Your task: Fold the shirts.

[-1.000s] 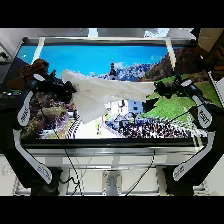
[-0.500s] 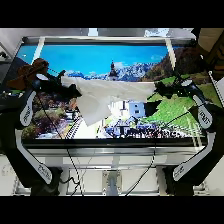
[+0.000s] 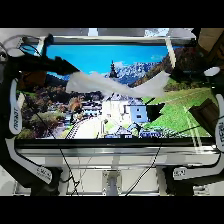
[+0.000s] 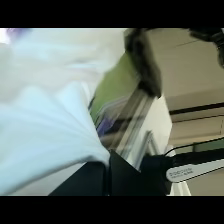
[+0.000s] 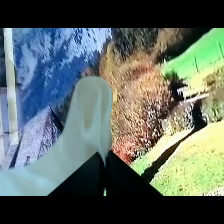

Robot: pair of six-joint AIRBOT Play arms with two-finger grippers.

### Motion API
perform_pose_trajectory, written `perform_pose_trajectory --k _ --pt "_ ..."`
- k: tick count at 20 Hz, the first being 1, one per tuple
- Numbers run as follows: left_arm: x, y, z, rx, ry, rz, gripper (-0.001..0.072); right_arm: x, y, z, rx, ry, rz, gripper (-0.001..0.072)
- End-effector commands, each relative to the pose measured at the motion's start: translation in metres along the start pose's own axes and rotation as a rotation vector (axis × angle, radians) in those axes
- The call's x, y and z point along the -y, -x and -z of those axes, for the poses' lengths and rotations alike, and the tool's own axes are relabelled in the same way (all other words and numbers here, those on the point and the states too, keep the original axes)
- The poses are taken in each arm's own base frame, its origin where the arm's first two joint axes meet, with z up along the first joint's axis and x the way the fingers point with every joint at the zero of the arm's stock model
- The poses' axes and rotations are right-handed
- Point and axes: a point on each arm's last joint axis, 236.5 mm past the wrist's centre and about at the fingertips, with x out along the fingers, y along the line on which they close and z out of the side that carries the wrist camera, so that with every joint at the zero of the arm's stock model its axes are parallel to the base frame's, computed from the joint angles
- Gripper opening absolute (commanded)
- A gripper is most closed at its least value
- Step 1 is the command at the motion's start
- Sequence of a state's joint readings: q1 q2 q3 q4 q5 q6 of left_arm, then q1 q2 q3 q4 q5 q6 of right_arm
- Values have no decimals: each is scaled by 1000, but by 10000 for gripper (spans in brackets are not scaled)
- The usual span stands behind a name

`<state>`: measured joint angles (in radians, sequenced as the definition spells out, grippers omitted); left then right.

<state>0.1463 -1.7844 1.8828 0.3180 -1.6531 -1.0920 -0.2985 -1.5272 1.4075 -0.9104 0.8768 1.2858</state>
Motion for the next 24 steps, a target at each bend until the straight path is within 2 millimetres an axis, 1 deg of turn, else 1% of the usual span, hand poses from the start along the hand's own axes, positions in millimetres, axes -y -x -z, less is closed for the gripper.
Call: perform_pose_trajectory --k 1,2,3,5,6,8,9,11,13,15,18,21,23,24 --pt "101 52 -40 163 -211 36 14 -11 80 -30 115 78 38 24" --pt "118 73 -50 229 -255 -2 14 -9 105 -38 159 101 70 24" --pt "130 94 -59 301 -282 -47 13 -7 129 -45 200 118 100 23" --pt "147 138 -73 445 -282 -130 13 -1 174 -54 268 134 153 23" --pt "154 156 -75 495 -269 -158 13 -1 192 -53 286 136 168 23" --pt "168 174 -69 529 -284 -197 13 -3 225 -50 320 145 196 23" --pt "175 178 -66 533 -296 -208 13 -8 239 -52 349 153 204 23" --pt "187 182 -63 543 -320 -223 13 -23 260 -54 404 182 205 23" --pt "199 181 -60 551 -340 -227 13 -40 280 -53 448 206 196 23" --pt "214 180 -56 555 -370 -235 13 -58 304 -51 505 247 200 23" --pt "241 179 -51 580 -421 -250 12 -88 350 -51 632 327 216 23" --pt "281 179 -43 628 -503 -279 12 -130 405 -47 752 432 228 23" --pt "318 176 -32 665 -579 -297 12 -159 444 -43 836 490 235 22" --pt "336 174 -25 679 -621 -309 11 -170 459 -39 869 514 241 22"
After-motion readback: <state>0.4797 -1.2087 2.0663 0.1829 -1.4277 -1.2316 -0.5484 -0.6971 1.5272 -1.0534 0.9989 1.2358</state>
